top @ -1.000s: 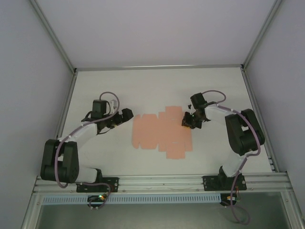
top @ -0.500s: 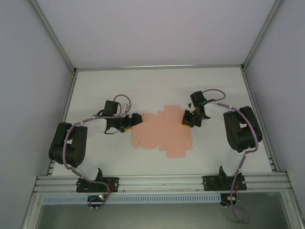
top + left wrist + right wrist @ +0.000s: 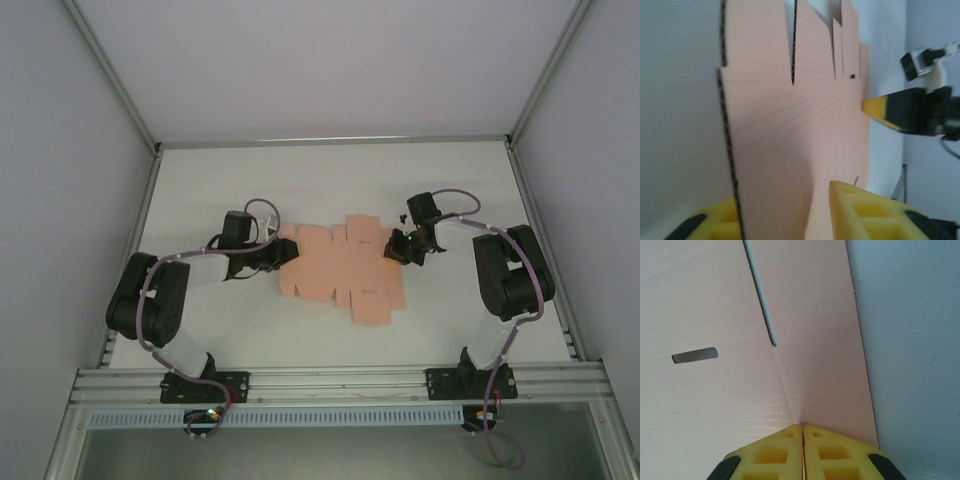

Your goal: Assemble paper box

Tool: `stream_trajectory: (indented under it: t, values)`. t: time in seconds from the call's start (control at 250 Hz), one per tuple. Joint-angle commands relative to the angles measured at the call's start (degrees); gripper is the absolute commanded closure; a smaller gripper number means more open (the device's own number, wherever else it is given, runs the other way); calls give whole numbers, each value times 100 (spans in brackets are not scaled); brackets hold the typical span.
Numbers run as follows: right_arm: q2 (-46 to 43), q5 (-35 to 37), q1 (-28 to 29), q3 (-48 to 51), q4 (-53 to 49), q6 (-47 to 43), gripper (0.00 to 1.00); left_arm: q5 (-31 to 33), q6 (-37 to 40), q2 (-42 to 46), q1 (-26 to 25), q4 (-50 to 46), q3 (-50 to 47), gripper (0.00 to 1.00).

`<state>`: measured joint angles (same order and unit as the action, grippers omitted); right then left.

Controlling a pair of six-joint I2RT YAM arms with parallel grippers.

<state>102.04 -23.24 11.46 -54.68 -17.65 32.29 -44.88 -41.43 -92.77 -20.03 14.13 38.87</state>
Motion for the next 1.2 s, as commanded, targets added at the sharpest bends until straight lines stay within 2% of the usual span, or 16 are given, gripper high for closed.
stream_trajectory:
  t: [0.0, 0.136, 0.248, 0.367, 0.431, 0.455, 0.503, 0.687, 0.839, 0.935, 1.07, 1.198]
  values:
    - [-183, -264, -68, 272, 136, -204, 88, -181, 253, 386, -36, -123, 256, 93]
    - [-975, -849, -367, 510, 691, -195, 74, -124, 410, 875, -36, -333, 336, 99]
    - [-1790, -1772, -812, 867, 1379, -153, 54, -248, 373, 1361, -39, -338, 397, 100]
    - [-2641, -2454, -1292, 1196, 1808, -191, 36, -378, 316, 1985, -53, -337, 487, 100]
    - [-2977, -2828, -1463, 1284, 1914, -281, 32, -455, 307, 2327, -66, -307, 521, 100]
    - [-3090, -2976, -1494, 1304, 1954, -294, 26, -501, 303, 2443, -80, -284, 548, 100]
    - [-3260, -3239, -1517, 1297, 2012, -334, 25, -565, 238, 2671, -93, -247, 559, 100]
    - [-3598, -3561, -1550, 1224, 2160, -278, 24, -739, -6, 3378, -137, -48, 578, 100]
    - [-3604, -4150, -1542, 1463, 3279, 343, 29, -640, -82, 3725, -156, 2, 509, 100]
    - [-3548, -4317, -1516, 1473, 3446, 501, 37, -597, -132, 3810, -168, 112, 462, 100]
    - [-3591, -4423, -1455, 1547, 3429, 520, 62, -311, -74, 3840, -163, -13, 437, 100]
    - [-3797, -4319, -1379, 1592, 2963, 201, 76, -96, -7, 3830, -159, -36, 395, 100]
